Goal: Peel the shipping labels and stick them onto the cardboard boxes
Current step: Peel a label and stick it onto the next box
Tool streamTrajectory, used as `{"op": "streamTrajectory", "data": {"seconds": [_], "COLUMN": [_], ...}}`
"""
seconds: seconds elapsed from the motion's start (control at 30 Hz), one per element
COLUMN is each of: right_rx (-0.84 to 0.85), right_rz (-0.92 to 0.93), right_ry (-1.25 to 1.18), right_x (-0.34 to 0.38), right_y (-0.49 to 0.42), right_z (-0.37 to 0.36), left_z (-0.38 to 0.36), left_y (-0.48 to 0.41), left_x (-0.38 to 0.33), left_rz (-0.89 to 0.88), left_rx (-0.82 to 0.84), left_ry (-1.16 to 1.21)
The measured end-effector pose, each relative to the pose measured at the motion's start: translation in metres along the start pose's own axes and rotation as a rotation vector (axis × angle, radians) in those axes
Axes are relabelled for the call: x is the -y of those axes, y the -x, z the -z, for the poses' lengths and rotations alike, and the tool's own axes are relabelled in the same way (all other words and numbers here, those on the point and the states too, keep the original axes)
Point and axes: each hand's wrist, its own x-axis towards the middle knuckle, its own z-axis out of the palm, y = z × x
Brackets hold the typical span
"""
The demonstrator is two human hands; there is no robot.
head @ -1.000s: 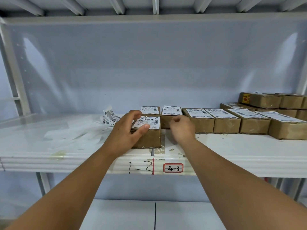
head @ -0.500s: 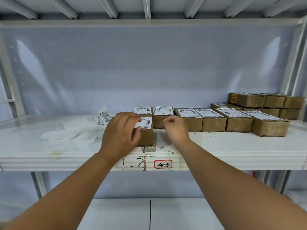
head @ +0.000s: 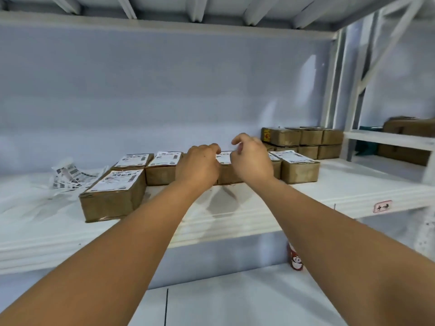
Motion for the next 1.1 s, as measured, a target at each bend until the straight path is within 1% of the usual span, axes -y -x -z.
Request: {"op": "streamTrajectory", "data": {"seconds": [0.1,0.17,0.27,0.43,0.53,0.63,0.73,0.8,0.93,1.03,1.1], "right_rx": [0.046,0.068,0.097,0.159,0.216,0.251,0.289,0.299,0.329,0.32,0.3], "right_rz": [-0.01,-0.013,-0.081,-0.192,-0.246,-0.317,-0.337,-0.361,-0.347,-0.303,-0.319], "right_ry": [0.063,0.151,0.294,0.449,0.551,0.584,0.643,0.633,0.652,0.653,0.665], "right_x": [-0.032,-0.052,-0.076,-0.118,-0.14,-0.153,-0.161,-0.166,-0.173,-0.172,-0.17], "right_y": [-0.024,-0.042,-0.067,-0.117,-0.146,-0.168,-0.185,-0.192,-0.202,-0.203,-0.202], "right_z": [0.024,0.037,0.05,0.041,0.03,0.022,0.017,0.014,0.004,0.002,0.0], "left_z": [-0.018,-0.029,-0.042,-0.059,-0.068,-0.079,-0.088,-0.09,-0.089,-0.091,-0.093], "left_y": [-0.018,-0.033,-0.057,-0.089,-0.103,-0.111,-0.113,-0.113,-0.113,-0.112,-0.11], "left_x": [-0.019,-0.031,-0.042,-0.053,-0.064,-0.066,-0.056,-0.05,-0.044,-0.044,-0.045], "left_rz": [-0.006,-0.021,-0.051,-0.08,-0.176,-0.19,-0.182,-0.179,-0.158,-0.16,-0.18], "left_rx": [0.04,0.037,0.029,-0.003,-0.004,-0.005,0.01,0.006,0.007,0.025,0.037], "left_ry": [-0.032,-0.025,0.022,0.053,-0.009,-0.027,-0.054,-0.071,-0.072,-0.088,-0.116]}}
